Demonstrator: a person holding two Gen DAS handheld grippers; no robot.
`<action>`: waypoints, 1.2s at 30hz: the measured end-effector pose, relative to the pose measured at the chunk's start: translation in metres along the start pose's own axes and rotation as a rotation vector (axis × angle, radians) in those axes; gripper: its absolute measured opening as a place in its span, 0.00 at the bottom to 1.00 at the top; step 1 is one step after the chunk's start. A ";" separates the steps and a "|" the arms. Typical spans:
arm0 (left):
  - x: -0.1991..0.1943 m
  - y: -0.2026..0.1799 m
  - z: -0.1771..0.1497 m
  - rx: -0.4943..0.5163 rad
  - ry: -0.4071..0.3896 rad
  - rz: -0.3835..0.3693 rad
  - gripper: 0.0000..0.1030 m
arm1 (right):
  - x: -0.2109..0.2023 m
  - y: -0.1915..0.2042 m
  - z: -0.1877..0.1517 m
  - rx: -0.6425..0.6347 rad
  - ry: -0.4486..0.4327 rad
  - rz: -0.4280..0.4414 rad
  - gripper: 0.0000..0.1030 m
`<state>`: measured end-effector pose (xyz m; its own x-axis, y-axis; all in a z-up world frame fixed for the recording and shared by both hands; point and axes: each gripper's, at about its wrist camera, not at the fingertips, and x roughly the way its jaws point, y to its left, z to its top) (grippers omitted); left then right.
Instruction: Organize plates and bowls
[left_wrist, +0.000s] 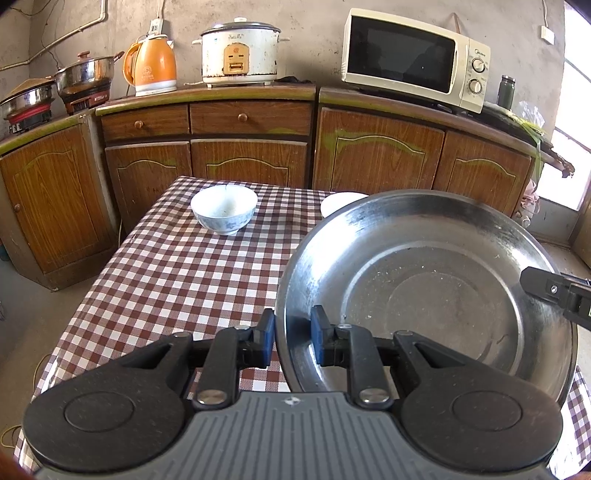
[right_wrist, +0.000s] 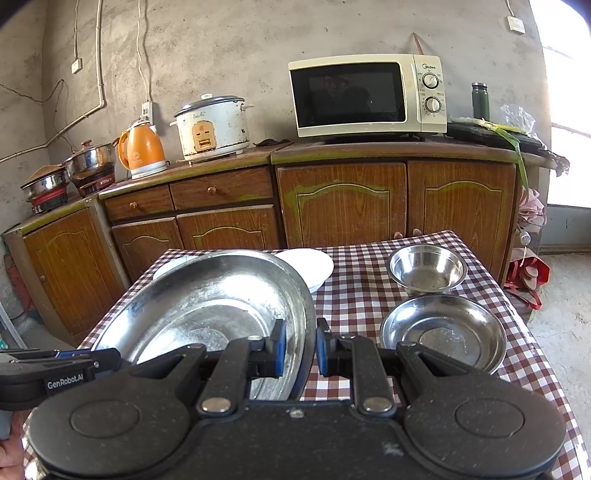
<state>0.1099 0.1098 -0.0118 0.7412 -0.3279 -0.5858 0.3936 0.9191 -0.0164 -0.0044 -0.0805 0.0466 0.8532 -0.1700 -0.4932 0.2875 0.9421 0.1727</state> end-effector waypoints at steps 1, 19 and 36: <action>0.000 0.000 -0.001 -0.001 0.001 -0.001 0.21 | -0.001 0.000 -0.001 -0.002 0.000 -0.001 0.21; 0.001 -0.009 -0.013 -0.002 0.024 -0.020 0.21 | -0.008 -0.007 -0.012 0.006 0.002 -0.018 0.21; 0.000 -0.018 -0.023 0.010 0.046 -0.046 0.21 | -0.018 -0.019 -0.023 0.014 0.012 -0.035 0.21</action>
<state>0.0902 0.0983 -0.0298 0.6967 -0.3592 -0.6210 0.4321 0.9011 -0.0364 -0.0351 -0.0883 0.0332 0.8375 -0.1992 -0.5089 0.3231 0.9315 0.1670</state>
